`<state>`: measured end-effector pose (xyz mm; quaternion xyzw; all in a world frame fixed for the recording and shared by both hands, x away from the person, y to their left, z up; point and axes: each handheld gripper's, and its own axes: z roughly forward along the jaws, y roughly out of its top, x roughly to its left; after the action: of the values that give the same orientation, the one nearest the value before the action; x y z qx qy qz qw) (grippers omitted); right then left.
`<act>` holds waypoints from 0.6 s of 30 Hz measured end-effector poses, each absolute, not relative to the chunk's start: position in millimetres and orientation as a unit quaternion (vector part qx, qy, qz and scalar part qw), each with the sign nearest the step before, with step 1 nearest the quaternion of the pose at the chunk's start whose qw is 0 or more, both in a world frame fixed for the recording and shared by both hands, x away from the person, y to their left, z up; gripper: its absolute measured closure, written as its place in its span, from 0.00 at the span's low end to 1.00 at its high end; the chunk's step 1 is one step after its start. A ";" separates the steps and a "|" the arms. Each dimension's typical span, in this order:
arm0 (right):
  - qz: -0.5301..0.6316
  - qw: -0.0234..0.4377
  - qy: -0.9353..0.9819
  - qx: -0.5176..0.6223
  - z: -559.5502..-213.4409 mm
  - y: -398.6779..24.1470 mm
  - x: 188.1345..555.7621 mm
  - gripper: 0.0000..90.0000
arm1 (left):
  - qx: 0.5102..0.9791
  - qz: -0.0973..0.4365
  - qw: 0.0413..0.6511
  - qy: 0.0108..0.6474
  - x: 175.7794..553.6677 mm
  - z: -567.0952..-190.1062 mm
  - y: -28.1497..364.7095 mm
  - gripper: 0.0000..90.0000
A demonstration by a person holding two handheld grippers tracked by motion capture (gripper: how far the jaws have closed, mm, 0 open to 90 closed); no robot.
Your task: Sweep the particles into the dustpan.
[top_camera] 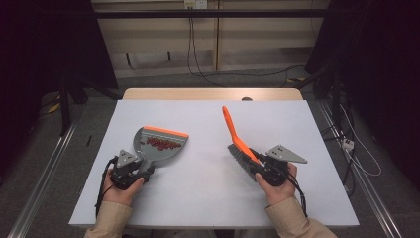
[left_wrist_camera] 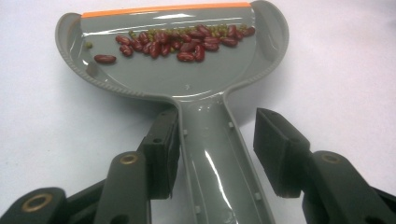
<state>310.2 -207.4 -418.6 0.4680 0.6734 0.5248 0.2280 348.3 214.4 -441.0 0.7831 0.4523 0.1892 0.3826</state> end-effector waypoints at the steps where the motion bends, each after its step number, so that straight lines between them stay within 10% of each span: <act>1: 0.525 0.228 0.673 0.468 -418.5 -207.4 310.0 0.79 | 0.784 0.188 0.383 0.452 348.1 -440.7 214.1 0.57; 18: 0.526 0.229 0.673 0.467 -418.3 -208.3 309.8 0.79 | 0.747 0.224 0.373 0.503 355.2 -441.5 221.3 0.70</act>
<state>309.8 -208.3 -418.3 0.4671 0.6729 0.5259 0.2291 355.2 221.3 -441.5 0.7469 0.5026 0.2241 0.3732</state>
